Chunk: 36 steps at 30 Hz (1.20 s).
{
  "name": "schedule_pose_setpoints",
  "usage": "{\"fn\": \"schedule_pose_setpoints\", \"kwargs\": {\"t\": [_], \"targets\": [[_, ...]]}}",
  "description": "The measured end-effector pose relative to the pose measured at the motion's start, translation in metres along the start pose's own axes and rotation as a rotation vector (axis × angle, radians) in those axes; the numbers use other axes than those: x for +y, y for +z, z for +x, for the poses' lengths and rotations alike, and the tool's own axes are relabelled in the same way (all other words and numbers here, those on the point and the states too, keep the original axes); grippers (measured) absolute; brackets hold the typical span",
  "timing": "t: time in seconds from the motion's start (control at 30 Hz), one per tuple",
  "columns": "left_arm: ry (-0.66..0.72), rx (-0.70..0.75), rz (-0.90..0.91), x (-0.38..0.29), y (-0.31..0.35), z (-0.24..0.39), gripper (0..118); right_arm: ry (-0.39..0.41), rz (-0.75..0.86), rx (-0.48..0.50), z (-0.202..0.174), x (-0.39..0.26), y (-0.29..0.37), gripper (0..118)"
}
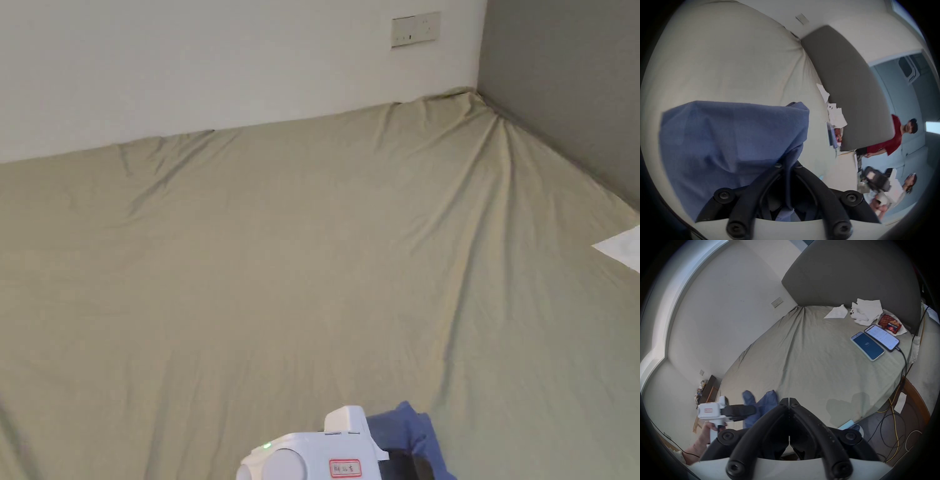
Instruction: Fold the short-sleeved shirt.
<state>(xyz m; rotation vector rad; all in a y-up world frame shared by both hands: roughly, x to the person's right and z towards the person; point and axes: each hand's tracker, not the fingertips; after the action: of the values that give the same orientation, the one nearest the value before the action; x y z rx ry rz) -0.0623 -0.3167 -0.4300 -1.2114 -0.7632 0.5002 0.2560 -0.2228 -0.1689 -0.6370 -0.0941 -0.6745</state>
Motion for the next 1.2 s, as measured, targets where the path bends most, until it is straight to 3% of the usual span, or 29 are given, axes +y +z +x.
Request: {"fn": "schedule_pose_setpoints", "kwargs": {"t": [0.07, 0.17, 0.2, 0.23, 0.27, 0.3, 0.33, 0.4, 0.47, 0.53, 0.57, 0.6, 0.63, 0.67, 0.7, 0.77, 0.87, 0.93, 0.97, 1.03, 1.13, 1.2], "targets": [[-0.058, 0.113, -0.024, -0.006, -0.026, 0.003, 6, -0.017, 0.015, -0.013, 0.006, 0.002, 0.007, 0], [-0.003, 0.168, -0.037, -0.006, -0.046, -0.016, 8, -0.028, 0.025, -0.029, 0.02, 0.001, 0.012, 0], [0.027, 0.122, -0.029, -0.006, -0.045, -0.021, 17, -0.032, 0.025, -0.031, 0.024, 0.001, 0.012, 0], [0.045, 0.092, -0.022, -0.006, -0.042, -0.023, 36, -0.036, 0.024, -0.03, 0.025, 0.0, 0.012, 0], [0.049, 0.023, -0.025, -0.003, -0.035, -0.028, 67, -0.04, 0.019, -0.03, 0.027, 0.0, 0.011, 0], [0.055, -0.1, -0.023, -0.004, -0.026, -0.032, 67, -0.039, 0.015, -0.029, 0.03, -0.002, 0.009, 0], [0.078, -0.187, -0.013, -0.005, -0.016, -0.035, 76, -0.037, 0.01, -0.029, 0.031, -0.002, 0.007, 0], [0.144, -0.29, 0.051, -0.007, 0.012, -0.04, 118, -0.036, -0.002, -0.025, 0.032, -0.004, 0.004, 0], [0.164, -0.286, 0.11, -0.005, 0.034, -0.046, 118, -0.039, -0.008, -0.016, 0.035, -0.005, 0.002, 0], [0.178, -0.168, 0.157, -0.004, 0.043, -0.055, 118, -0.048, -0.009, -0.012, 0.039, -0.005, 0.001, 0], [0.182, -0.152, 0.154, -0.003, 0.043, -0.06, 110, -0.054, -0.009, -0.009, 0.041, -0.006, 0.0, 0], [0.183, -0.163, 0.117, -0.003, 0.04, -0.062, 93, -0.059, -0.008, -0.009, 0.043, -0.007, 0.0, 0], [0.186, -0.148, 0.077, -0.005, 0.034, -0.062, 71, -0.06, -0.009, -0.007, 0.045, -0.007, 0.001, 0], [0.171, -0.122, 0.032, -0.006, 0.024, -0.061, 39, -0.06, -0.01, -0.007, 0.047, -0.007, 0.002, 0], [0.122, -0.095, -0.011, -0.009, 0.013, -0.056, 25, -0.058, -0.008, -0.013, 0.047, -0.007, 0.003, 0], [0.009, -0.053, -0.068, -0.017, -0.011, -0.042, 21, -0.062, -0.006, -0.018, 0.052, -0.007, 0.006, 0], [0.036, -0.084, -0.135, -0.026, -0.047, -0.026, 14, -0.083, 0.007, -0.03, 0.057, -0.009, 0.014, 0], [-0.036, -0.065, -0.165, -0.033, -0.062, -0.011, 13, -0.092, 0.014, -0.035, 0.06, -0.009, 0.016, 0], [-0.082, -0.052, -0.163, -0.037, -0.063, -0.004, 3, -0.091, 0.01, -0.035, 0.058, -0.01, 0.015, 0], [-0.06, -0.075, -0.157, -0.04, -0.057, -0.002, 0, -0.077, 0.001, -0.037, 0.054, -0.01, 0.009, 0], [0.013, -0.139, -0.031, -0.041, -0.006, -0.011, 0, 0.011, -0.049, -0.014, 0.035, -0.008, -0.012, 0], [0.026, -0.139, 0.074, -0.043, 0.04, -0.019, 0, 0.125, -0.137, 0.043, 0.009, -0.006, -0.04, 0]]}}
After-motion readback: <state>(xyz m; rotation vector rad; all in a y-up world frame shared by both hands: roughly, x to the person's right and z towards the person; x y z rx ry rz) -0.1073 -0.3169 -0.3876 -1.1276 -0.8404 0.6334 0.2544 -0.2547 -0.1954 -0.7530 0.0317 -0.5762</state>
